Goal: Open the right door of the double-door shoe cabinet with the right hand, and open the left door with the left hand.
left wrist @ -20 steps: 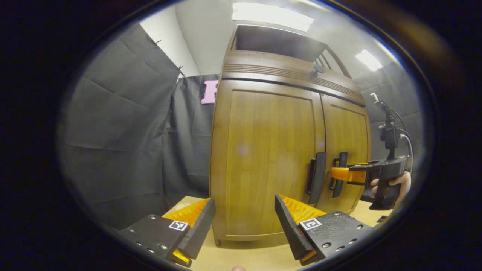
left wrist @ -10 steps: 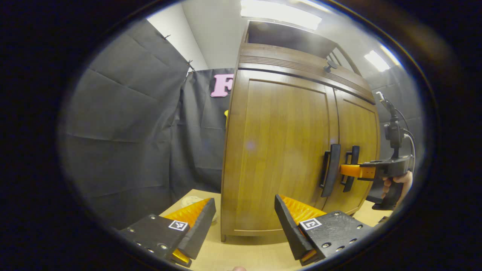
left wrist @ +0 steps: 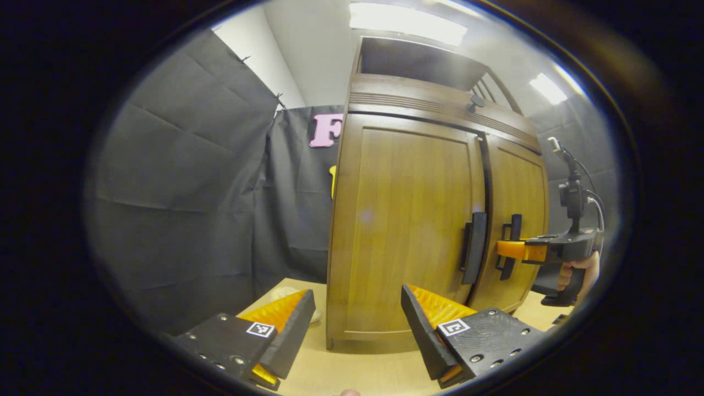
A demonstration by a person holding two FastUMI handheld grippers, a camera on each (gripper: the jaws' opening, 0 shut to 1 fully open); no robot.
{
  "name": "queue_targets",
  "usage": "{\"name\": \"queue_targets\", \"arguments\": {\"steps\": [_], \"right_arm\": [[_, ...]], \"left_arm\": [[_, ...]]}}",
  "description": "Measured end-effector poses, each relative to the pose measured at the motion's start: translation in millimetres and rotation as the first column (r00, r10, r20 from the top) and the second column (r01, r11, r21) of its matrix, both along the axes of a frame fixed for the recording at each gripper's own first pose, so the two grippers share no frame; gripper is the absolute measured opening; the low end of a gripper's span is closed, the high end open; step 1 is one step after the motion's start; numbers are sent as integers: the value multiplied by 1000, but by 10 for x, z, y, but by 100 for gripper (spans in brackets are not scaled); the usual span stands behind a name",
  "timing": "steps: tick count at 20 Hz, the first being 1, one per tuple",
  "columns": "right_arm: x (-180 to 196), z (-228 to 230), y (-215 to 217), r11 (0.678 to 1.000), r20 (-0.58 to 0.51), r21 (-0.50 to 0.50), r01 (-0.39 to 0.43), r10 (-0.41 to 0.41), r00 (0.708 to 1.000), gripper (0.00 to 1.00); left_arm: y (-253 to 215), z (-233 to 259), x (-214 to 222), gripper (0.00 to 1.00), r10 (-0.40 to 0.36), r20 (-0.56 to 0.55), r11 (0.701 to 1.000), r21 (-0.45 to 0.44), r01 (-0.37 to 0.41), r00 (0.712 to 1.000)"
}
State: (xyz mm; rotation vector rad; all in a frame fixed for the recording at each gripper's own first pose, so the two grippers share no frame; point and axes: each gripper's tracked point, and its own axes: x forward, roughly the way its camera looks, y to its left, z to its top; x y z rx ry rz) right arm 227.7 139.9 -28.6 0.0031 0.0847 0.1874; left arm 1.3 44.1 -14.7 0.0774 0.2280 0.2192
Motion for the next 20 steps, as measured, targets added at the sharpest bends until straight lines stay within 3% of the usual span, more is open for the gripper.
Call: {"name": "queue_targets", "arguments": {"steps": [6,7,8,10,18,20], "right_arm": [[-486,49,-136,997,9,32,-70,70,997,18],[-566,61,-185,997,13,33,-75,75,997,18],[-655,69,-238,996,23,28,-79,79,997,18],[-804,130,-320,997,37,29,-78,77,996,17],[-1404,102,-825,998,66,51,-40,36,997,18],[-1477,88,-876,999,63,36,-15,13,998,19]], "left_arm": [[-44,66,-5,97,-1,-9,1000,-22,0,1000],[-80,88,-31,91,-9,-7,1000,-19,9,1000],[-101,113,-26,91,-23,-7,1000,-13,23,1000],[-117,138,-56,94,-31,1,999,7,31,1000],[-126,195,-125,85,-35,10,999,-5,35,999],[-61,301,-110,93,-36,26,999,-7,36,999]]}}
